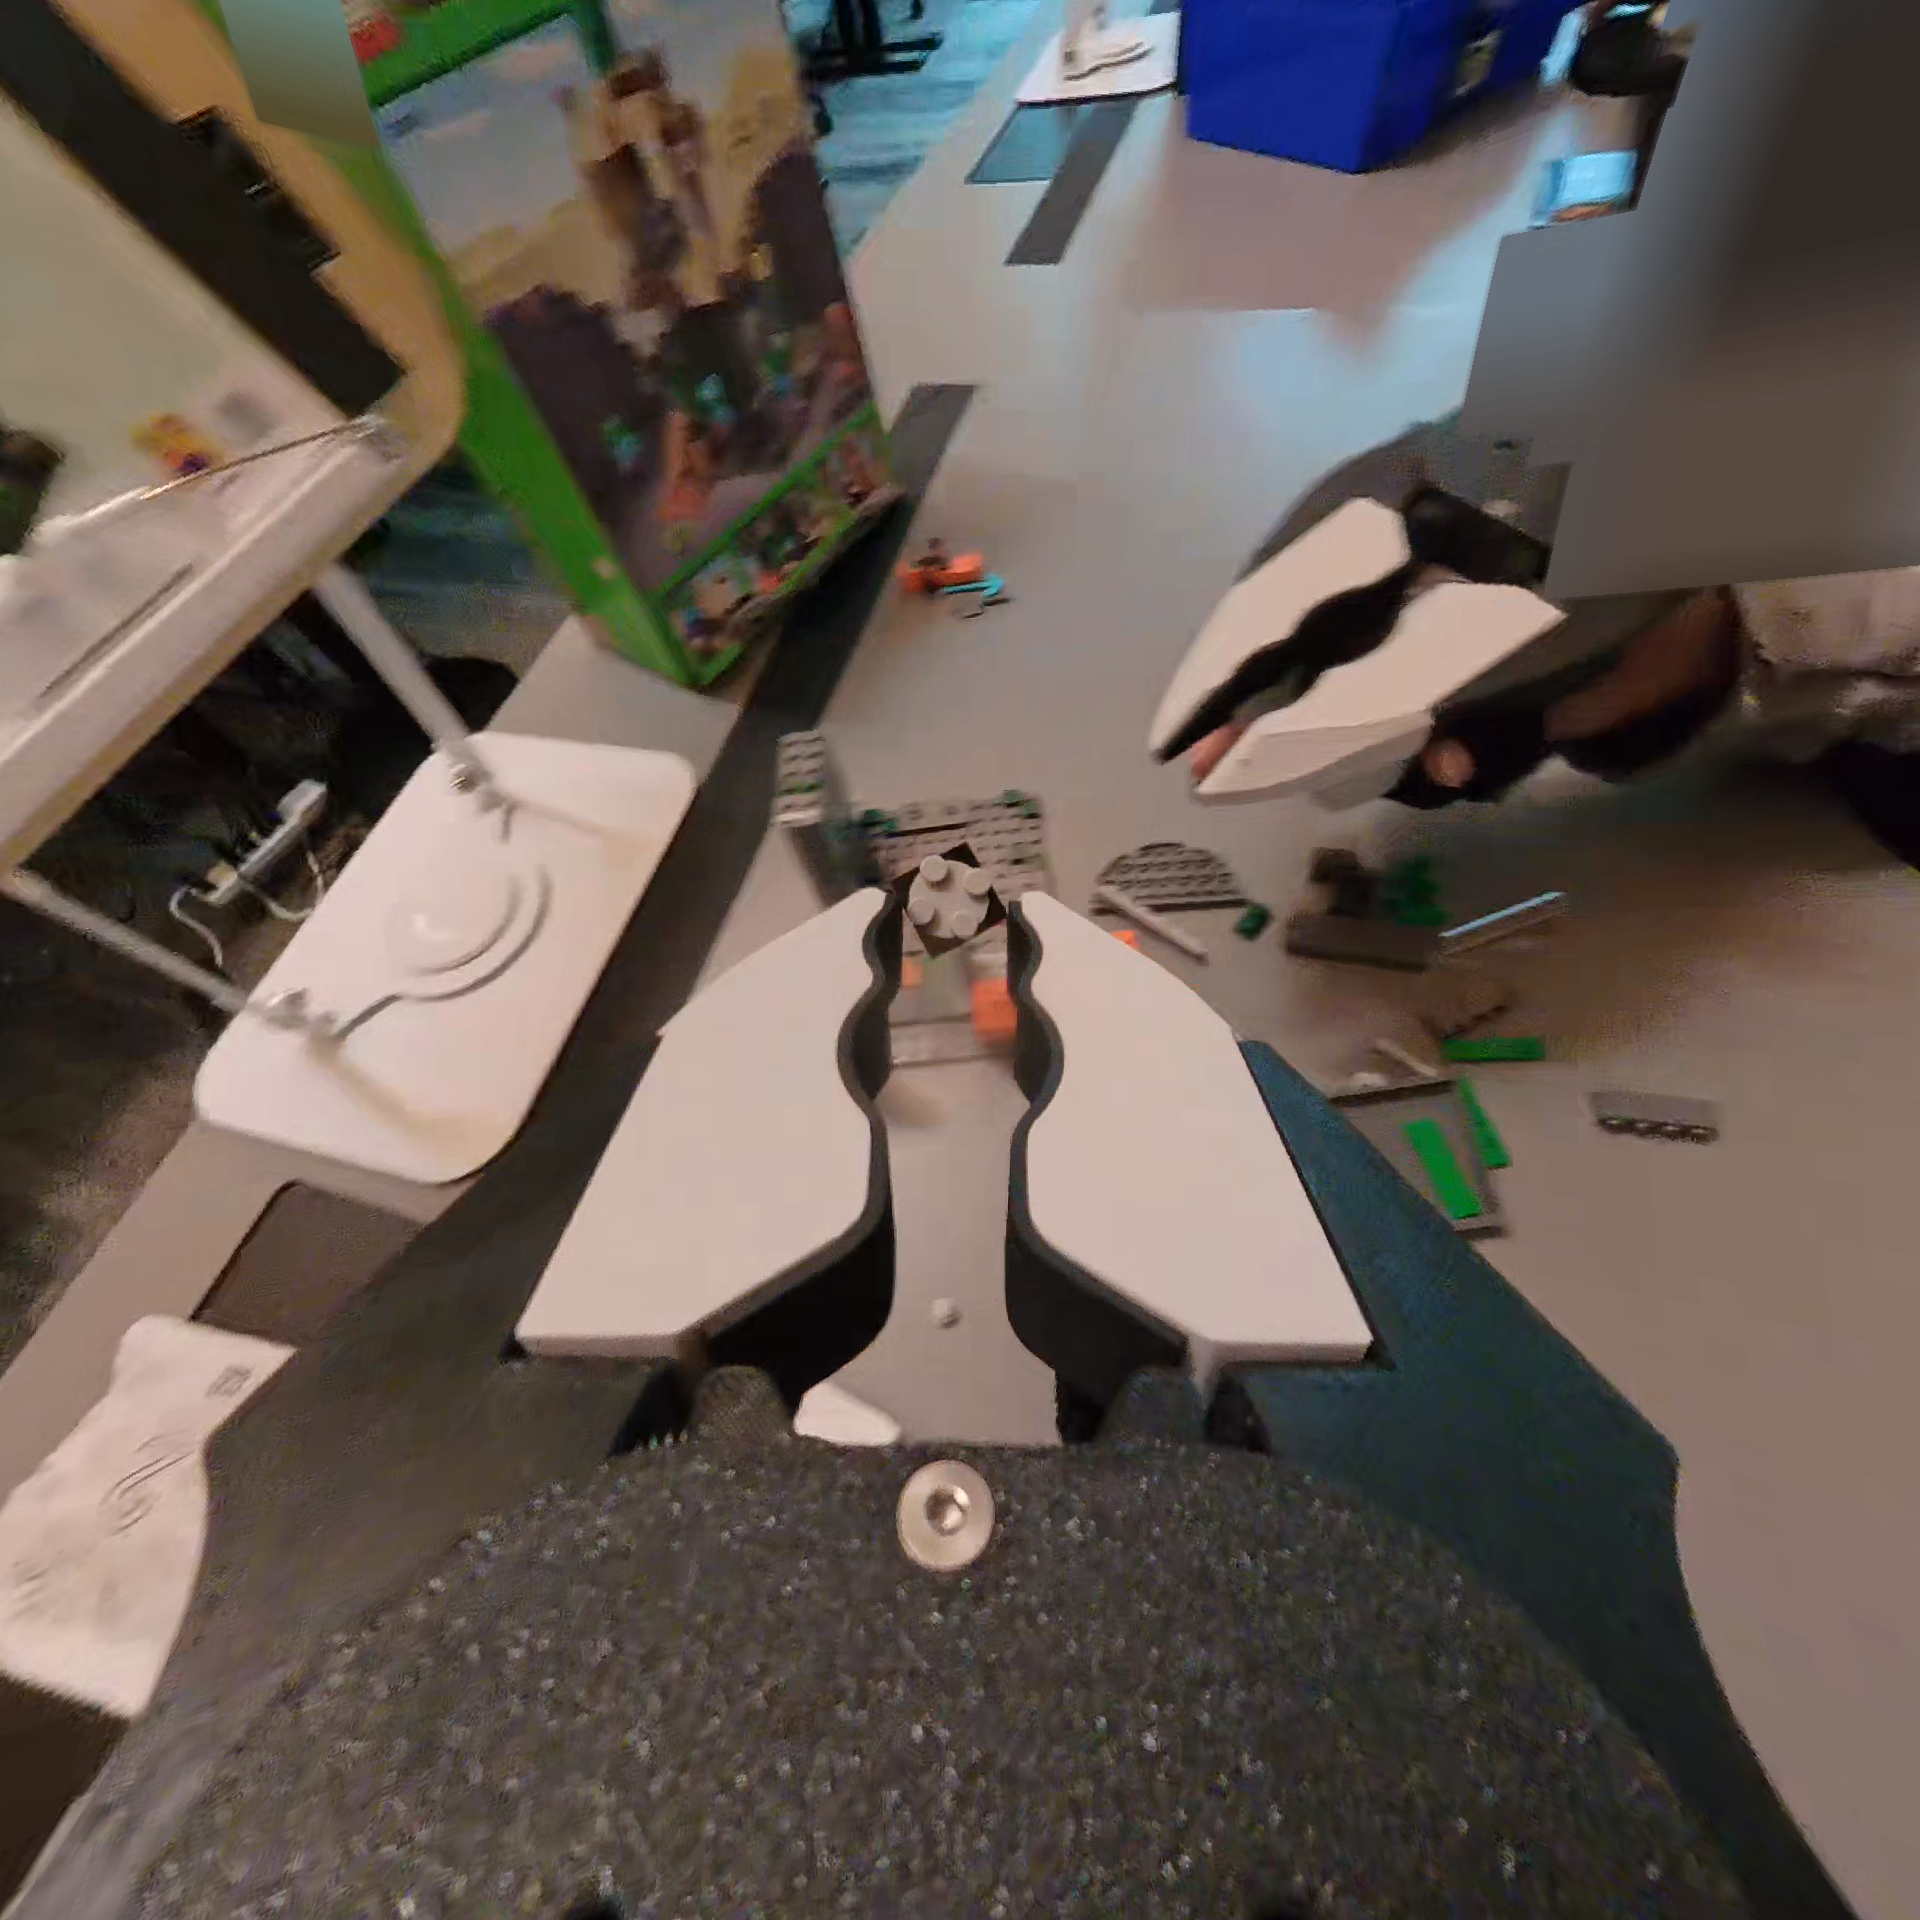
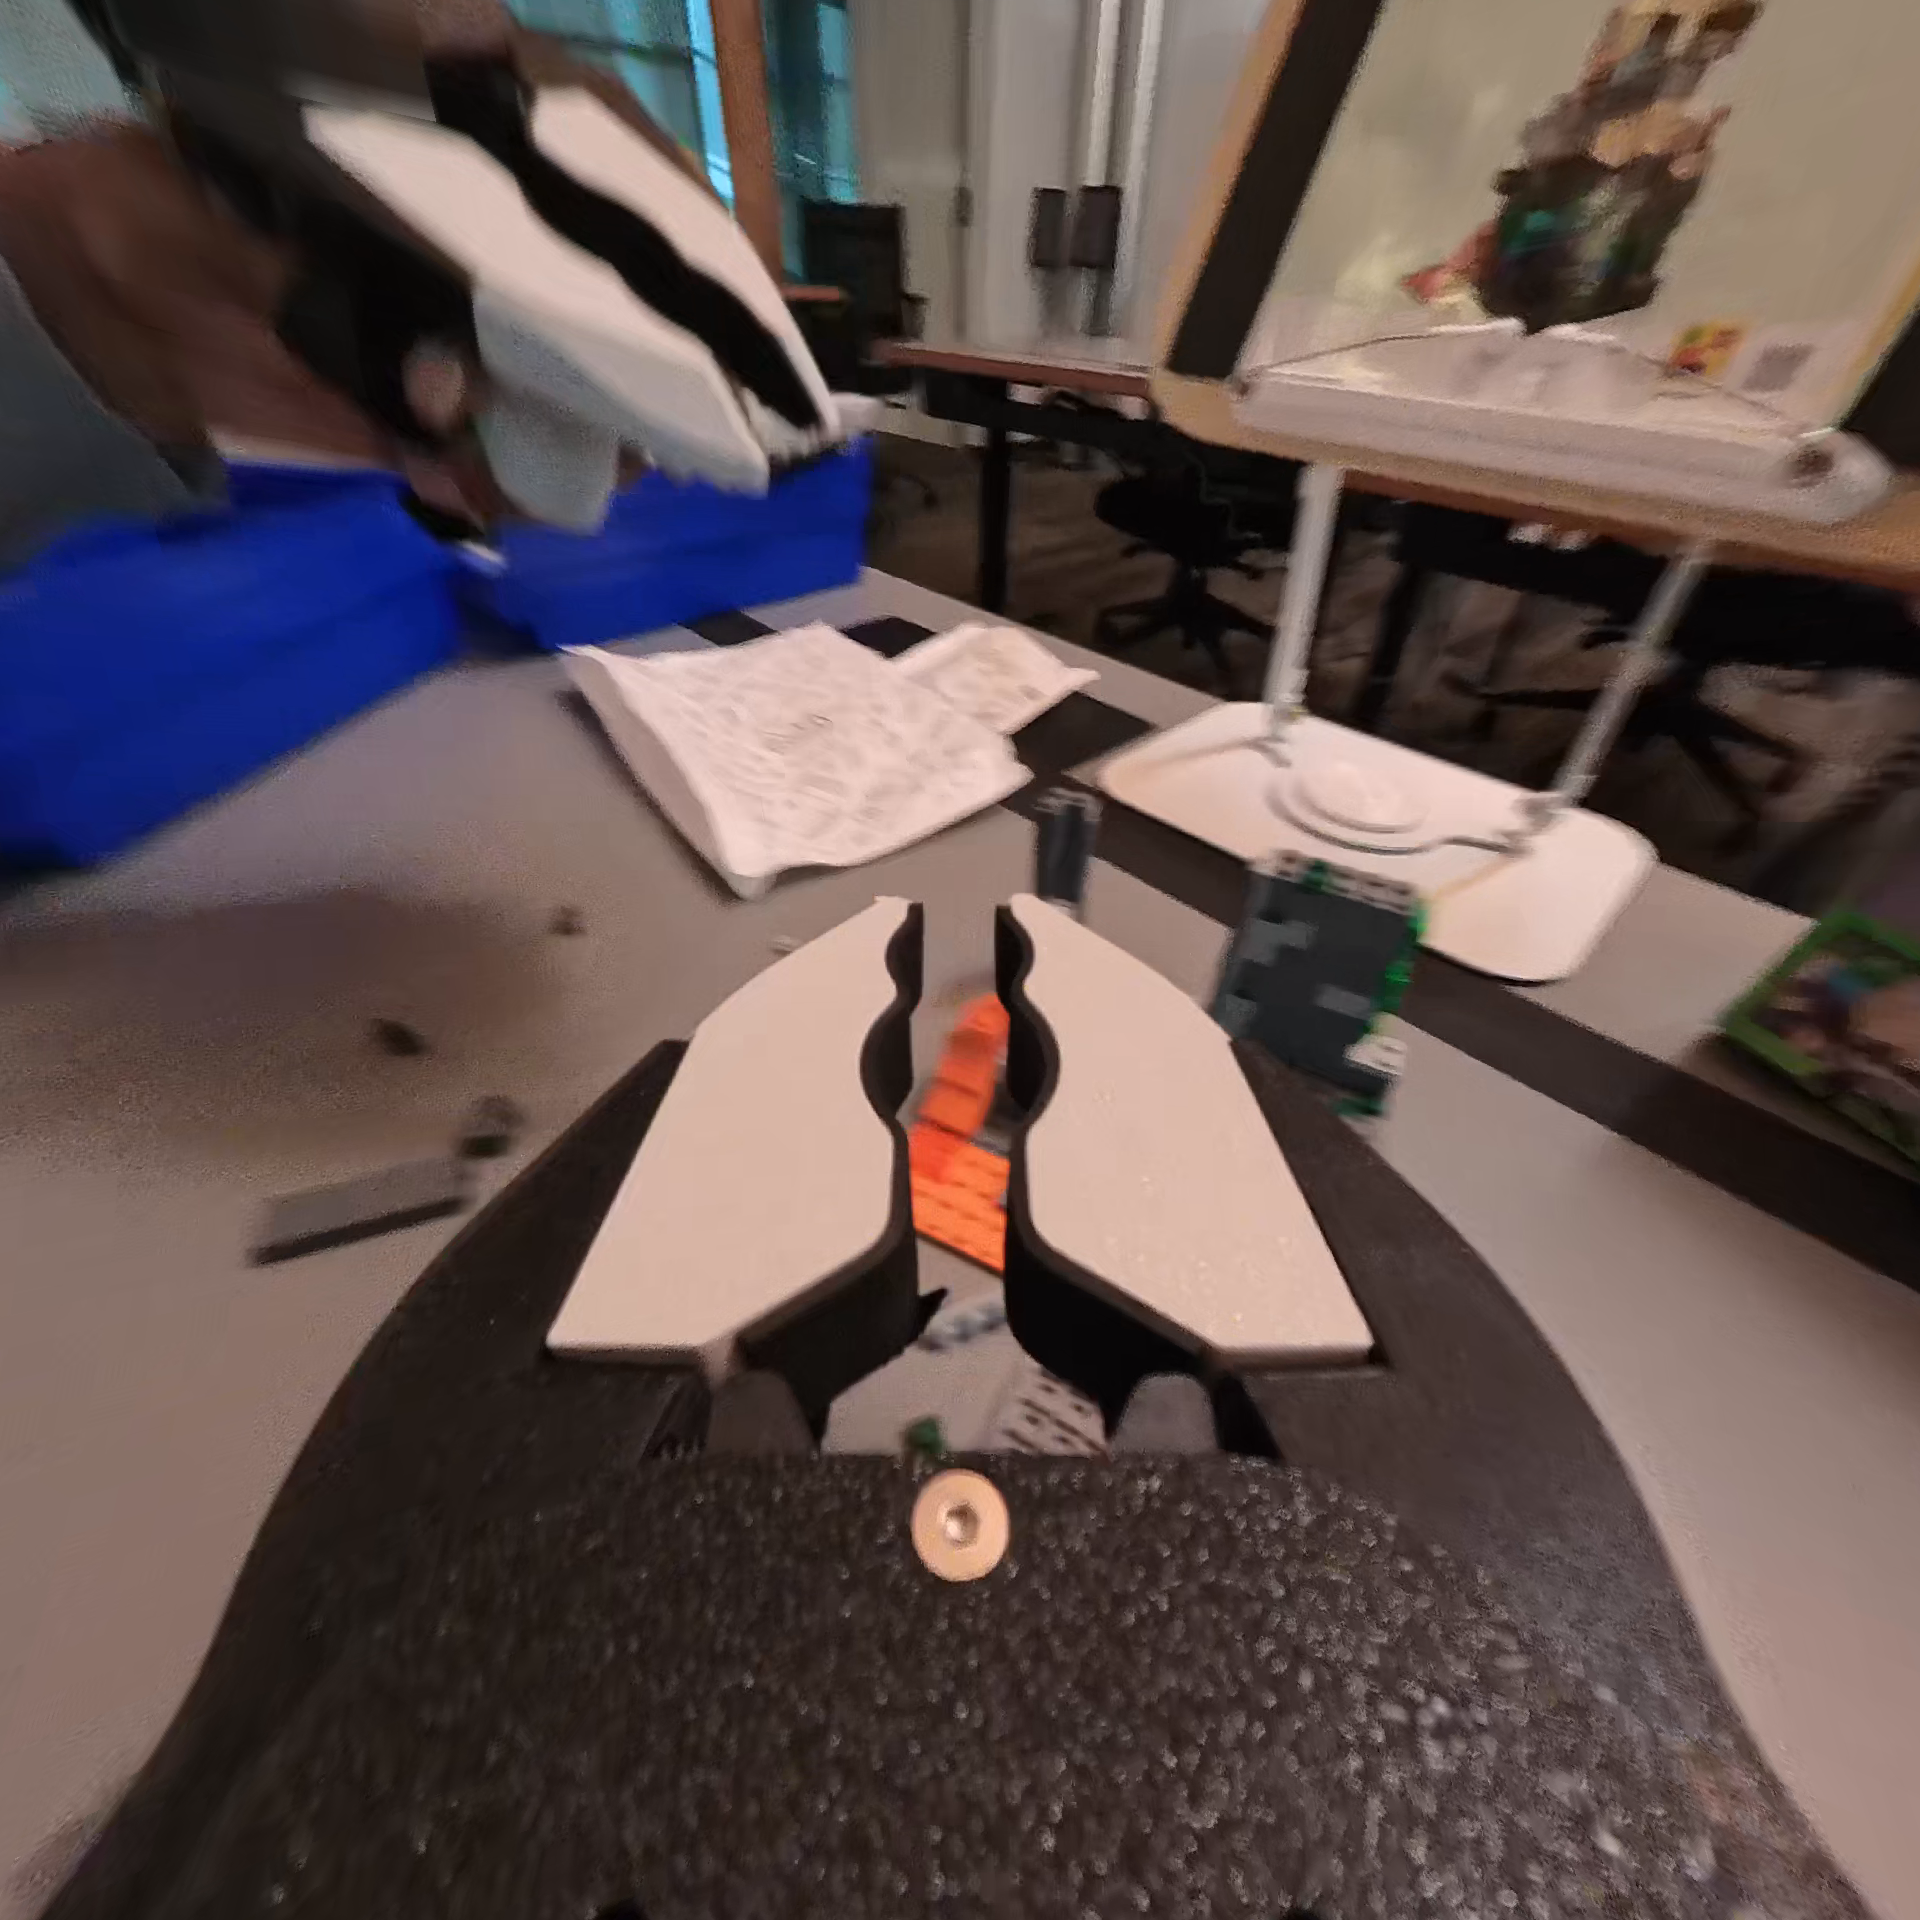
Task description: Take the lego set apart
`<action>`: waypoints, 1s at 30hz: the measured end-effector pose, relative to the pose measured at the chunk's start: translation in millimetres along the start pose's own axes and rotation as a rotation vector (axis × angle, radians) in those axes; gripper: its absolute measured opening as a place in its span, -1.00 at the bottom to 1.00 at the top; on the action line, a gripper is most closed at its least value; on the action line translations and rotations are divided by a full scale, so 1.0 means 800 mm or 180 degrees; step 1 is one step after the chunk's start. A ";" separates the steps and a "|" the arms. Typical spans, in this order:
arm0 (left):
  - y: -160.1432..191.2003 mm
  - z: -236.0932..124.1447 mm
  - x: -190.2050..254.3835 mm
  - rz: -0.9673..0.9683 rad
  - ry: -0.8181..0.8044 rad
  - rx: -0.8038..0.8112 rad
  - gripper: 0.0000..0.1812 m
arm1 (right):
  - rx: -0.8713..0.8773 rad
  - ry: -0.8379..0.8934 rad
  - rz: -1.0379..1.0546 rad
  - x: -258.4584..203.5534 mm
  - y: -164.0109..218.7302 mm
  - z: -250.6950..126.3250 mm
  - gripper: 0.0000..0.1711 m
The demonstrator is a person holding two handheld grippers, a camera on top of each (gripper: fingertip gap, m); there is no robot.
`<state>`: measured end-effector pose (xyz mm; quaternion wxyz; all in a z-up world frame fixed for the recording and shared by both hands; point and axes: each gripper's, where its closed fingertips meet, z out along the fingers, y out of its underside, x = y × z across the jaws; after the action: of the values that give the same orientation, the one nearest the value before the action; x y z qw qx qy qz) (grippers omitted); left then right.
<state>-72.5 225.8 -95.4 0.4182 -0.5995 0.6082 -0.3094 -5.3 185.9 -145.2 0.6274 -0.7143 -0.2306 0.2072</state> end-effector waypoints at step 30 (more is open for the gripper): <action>-0.037 0.030 0.173 -0.0814 0.0176 0.1059 -0.81 | 0.0372 -0.2909 0.1037 -0.099 -0.048 -0.095 -0.95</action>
<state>-28.2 89.7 -99.6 0.4520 -0.5858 0.4790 -0.4724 -27.6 82.4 -97.1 0.4605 -0.5406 -0.3556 0.6077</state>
